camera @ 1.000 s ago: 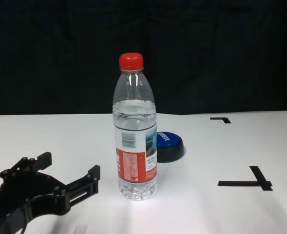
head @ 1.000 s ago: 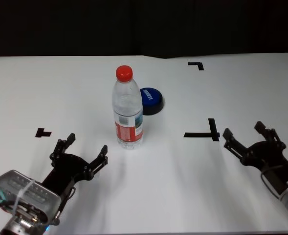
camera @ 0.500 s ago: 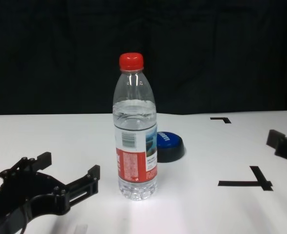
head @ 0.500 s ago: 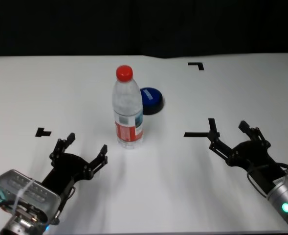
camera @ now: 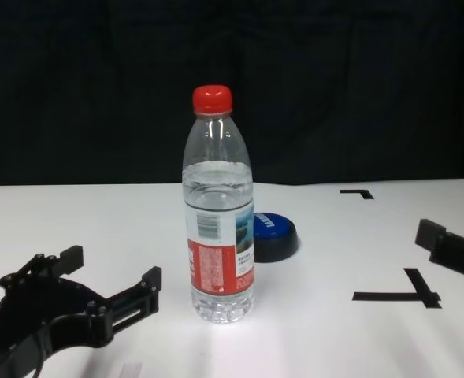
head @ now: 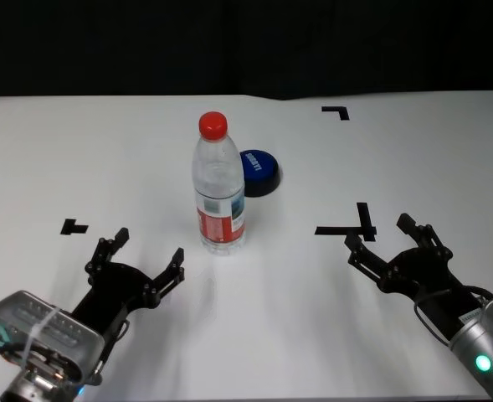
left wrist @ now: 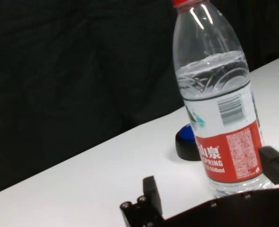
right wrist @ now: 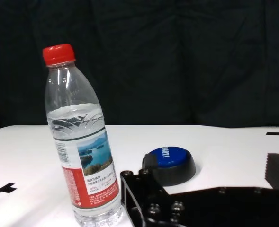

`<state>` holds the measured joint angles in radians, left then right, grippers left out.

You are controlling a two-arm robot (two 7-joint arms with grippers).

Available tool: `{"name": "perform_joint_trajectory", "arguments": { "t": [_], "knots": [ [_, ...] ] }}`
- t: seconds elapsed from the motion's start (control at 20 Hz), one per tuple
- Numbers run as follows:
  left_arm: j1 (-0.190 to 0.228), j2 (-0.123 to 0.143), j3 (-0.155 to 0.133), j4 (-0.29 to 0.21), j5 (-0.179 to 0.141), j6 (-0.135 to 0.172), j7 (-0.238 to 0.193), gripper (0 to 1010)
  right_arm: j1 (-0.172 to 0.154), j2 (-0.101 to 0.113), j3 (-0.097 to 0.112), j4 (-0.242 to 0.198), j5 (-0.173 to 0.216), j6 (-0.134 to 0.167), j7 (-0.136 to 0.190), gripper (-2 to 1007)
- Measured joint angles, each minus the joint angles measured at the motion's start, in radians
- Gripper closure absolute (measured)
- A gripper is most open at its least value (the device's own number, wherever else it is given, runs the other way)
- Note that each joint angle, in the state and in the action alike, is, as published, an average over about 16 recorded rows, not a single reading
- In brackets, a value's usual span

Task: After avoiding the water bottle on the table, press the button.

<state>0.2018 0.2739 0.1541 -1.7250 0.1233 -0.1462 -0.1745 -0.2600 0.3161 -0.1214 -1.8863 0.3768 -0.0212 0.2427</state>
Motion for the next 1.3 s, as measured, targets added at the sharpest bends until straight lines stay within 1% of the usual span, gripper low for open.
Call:
{"name": "perform_joint_trajectory", "arguments": {
  "t": [0.45,1.3],
  "knots": [
    [0.0,0.0,0.0,0.0,0.0,0.0,0.0,7,-0.005,0.003,-0.006,-0.001,-0.004,-0.005,-0.004,2],
    [0.0,0.0,0.0,0.0,0.0,0.0,0.0,7,-0.004,0.003,-0.005,0.0,-0.001,-0.006,-0.004,2]
  ]
}}
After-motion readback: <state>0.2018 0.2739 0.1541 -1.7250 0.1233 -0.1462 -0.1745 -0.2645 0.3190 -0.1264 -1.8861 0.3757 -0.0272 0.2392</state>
